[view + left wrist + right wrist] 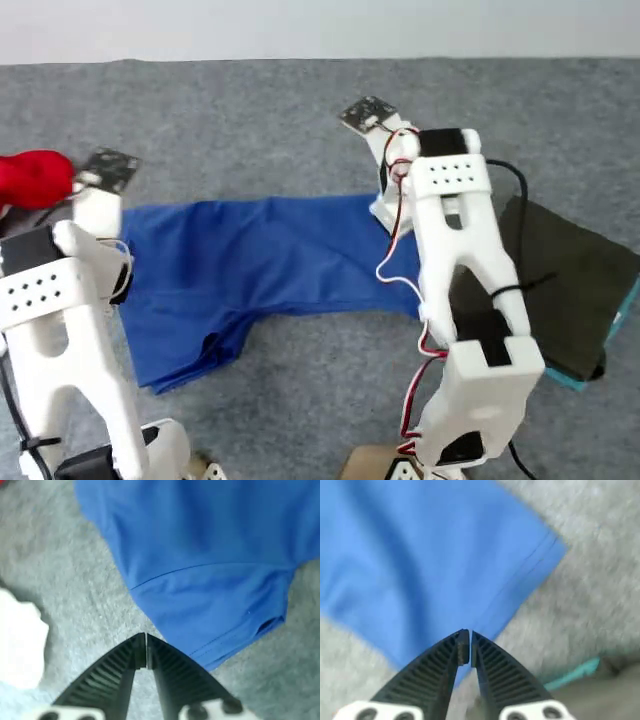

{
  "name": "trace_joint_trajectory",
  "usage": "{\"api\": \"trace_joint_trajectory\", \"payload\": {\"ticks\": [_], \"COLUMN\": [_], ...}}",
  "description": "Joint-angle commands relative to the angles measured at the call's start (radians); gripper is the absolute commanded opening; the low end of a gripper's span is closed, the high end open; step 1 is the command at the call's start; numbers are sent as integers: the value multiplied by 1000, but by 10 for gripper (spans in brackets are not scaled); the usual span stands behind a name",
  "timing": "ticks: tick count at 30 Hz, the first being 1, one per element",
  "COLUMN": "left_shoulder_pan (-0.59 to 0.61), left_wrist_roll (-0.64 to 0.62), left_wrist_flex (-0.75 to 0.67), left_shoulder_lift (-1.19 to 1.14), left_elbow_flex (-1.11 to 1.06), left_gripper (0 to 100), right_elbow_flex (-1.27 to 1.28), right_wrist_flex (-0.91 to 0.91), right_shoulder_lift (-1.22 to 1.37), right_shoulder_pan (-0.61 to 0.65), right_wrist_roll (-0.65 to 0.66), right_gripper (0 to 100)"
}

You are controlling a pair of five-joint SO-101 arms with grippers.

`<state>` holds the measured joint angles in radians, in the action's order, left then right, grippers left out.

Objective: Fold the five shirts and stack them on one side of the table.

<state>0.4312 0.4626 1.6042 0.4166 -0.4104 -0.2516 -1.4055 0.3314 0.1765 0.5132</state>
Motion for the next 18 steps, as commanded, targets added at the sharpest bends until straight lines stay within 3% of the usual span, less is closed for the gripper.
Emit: {"api": "trace_joint_trajectory", "payload": {"ticks": [1, 10, 18], "left_shoulder_pan": [12, 12, 12], "left_wrist_roll": [-40, -43, -43], "left_wrist_flex": [-15, -71, -71], "left_shoulder_lift": [34, 38, 37], "left_elbow_flex": [36, 42, 38], "left_gripper": [5, 5, 5], "right_elbow_flex": [-51, -63, -311], "right_wrist_flex": [154, 476, 487], "right_shoulder_lift": [42, 297, 429], "right_shoulder_pan": [13, -36, -79], "right_wrist_roll": [-17, 157, 195], "right_gripper": [9, 9, 9]}}
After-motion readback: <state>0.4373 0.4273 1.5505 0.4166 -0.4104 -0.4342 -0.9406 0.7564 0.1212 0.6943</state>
